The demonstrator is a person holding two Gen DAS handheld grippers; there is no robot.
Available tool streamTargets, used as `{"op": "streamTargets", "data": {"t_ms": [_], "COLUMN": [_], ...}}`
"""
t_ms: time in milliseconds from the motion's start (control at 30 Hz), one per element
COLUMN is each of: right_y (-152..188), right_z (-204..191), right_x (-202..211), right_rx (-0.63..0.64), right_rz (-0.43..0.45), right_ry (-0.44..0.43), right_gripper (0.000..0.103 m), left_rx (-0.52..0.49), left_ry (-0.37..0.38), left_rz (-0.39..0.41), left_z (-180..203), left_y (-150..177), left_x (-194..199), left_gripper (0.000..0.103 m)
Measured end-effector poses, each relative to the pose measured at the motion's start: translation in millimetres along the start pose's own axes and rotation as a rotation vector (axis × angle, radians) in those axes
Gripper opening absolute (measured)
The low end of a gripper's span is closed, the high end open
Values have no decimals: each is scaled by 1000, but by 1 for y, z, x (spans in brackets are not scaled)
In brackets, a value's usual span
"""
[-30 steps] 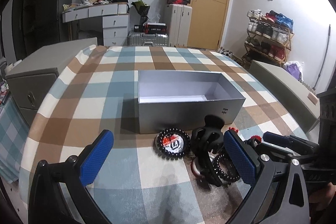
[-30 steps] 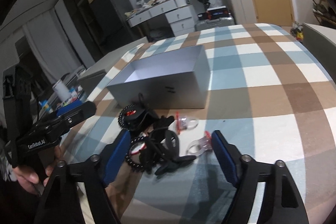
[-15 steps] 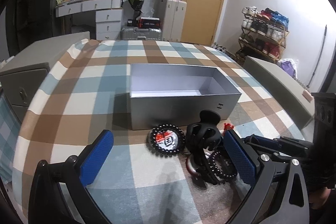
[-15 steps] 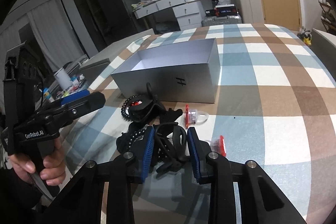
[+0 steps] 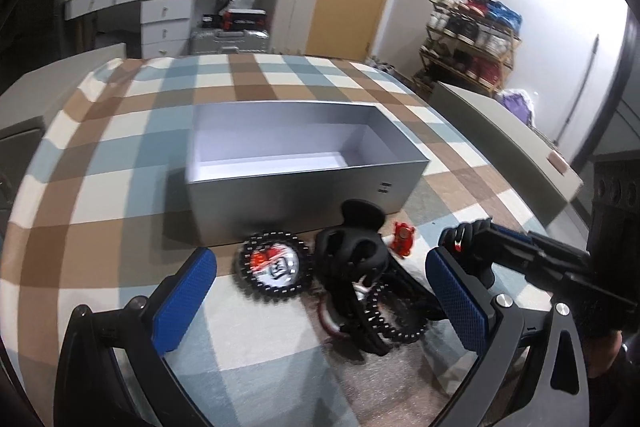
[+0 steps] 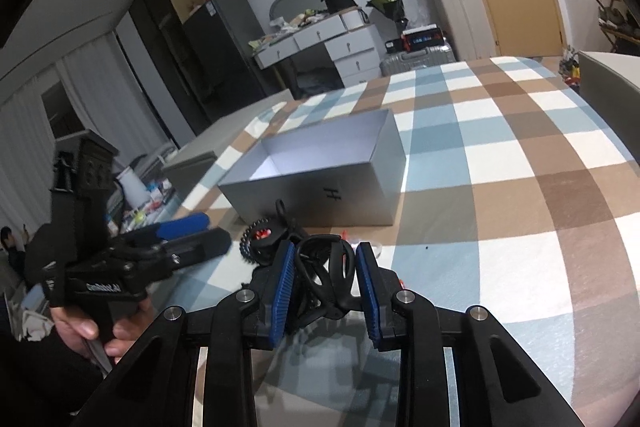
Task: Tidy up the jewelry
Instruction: 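Lower the right tool onto a black claw hair clip and close it, then carry the black claw clip with the right tool into the grey box and release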
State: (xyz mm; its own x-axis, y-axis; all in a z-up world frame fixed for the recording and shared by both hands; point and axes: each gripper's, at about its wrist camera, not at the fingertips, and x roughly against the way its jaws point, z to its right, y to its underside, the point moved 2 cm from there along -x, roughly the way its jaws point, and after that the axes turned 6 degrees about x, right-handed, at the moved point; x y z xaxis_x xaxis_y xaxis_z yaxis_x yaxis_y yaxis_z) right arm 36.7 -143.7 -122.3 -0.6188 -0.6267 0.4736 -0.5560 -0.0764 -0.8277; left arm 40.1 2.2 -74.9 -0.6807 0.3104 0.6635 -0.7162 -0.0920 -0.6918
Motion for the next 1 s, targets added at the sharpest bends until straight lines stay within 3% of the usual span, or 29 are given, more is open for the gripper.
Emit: {"op": "streamTargets", "data": {"t_ms": [367, 500, 767, 933, 1000], "right_y": [-4, -3, -1, -1, -1], "right_z": [8, 13, 18, 17, 17], "right_x": [8, 7, 5, 5, 5], "right_rx": [7, -4, -21, -19, -19], "right_rz": [22, 19, 7, 7, 7], "right_ry": [14, 17, 10, 6, 6], "right_gripper": [30, 30, 30, 30, 30], "left_rx": [-48, -55, -53, -53, -56], "left_ry": [74, 90, 114, 132, 128], "left_rz": [-70, -99, -121, -141, -147], "left_z": [10, 11, 12, 12, 12], "left_y": [-7, -7, -8, -8, -8], "left_x": [-18, -24, -31, -35, -36], "left_gripper": [95, 85, 79, 60, 47]}}
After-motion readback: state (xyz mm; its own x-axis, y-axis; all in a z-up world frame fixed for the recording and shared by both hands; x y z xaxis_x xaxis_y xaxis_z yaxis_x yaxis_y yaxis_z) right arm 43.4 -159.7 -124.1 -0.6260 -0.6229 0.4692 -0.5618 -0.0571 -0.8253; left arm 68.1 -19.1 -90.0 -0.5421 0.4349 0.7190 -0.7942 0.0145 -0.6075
